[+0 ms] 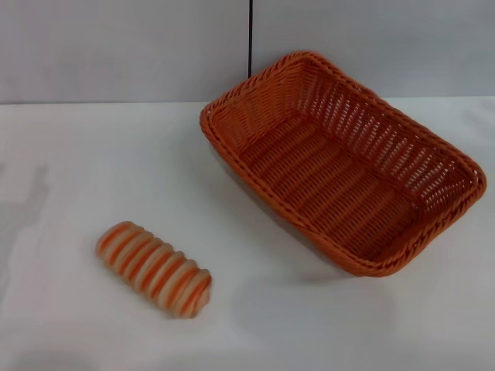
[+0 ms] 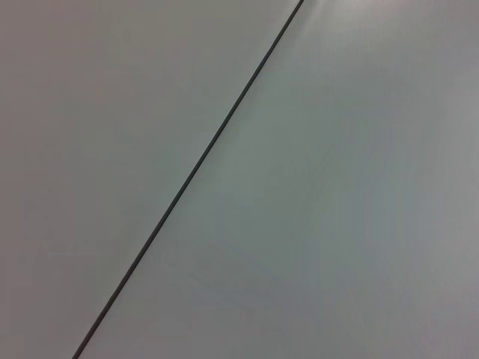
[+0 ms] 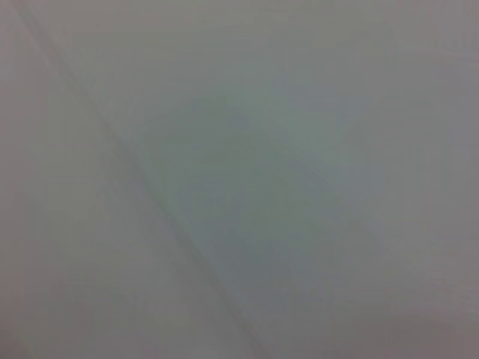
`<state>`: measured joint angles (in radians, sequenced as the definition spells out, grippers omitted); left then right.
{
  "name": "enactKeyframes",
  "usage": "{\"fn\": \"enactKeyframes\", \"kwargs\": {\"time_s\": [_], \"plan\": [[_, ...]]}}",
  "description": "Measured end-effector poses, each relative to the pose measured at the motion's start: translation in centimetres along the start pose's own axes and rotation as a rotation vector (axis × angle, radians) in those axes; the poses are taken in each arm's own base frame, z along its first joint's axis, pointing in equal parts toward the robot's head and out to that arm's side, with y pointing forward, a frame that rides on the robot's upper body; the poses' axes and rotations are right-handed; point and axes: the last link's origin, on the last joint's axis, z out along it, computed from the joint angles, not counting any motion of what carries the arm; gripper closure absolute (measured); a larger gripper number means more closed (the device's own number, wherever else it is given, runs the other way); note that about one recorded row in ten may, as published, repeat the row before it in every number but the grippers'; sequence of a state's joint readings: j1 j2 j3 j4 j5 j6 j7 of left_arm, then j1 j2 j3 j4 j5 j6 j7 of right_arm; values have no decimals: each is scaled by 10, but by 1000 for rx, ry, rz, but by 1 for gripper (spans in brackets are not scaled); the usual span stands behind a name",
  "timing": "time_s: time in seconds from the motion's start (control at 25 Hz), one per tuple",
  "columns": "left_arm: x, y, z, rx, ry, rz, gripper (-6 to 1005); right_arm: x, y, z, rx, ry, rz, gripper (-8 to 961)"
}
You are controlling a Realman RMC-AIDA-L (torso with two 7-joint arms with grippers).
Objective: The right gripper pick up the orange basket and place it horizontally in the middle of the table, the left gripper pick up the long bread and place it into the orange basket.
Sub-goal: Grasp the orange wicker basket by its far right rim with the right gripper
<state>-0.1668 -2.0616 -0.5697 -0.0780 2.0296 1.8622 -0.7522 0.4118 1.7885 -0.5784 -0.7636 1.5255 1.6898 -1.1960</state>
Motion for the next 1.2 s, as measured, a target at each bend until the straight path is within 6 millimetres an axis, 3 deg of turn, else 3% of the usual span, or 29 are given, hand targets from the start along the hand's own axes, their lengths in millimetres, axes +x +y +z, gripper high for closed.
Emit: {"fn": "enactKeyframes", "kwargs": {"time_s": [0.24,0.48,0.72,1.2], "plan": [[-2,1,3,-13,-12,-1,202,-19,6,37,11,328,28,271],[-7,3,4,-36,-45,-18,202,-21,2,64,103,572,25,272],[-8,6,4,-58,-60,-19,202,-10,1,87,155,727,15,274],[-10,7,4,-63,-68,-24,202,28,-3,116,178,796,-28,277]]}}
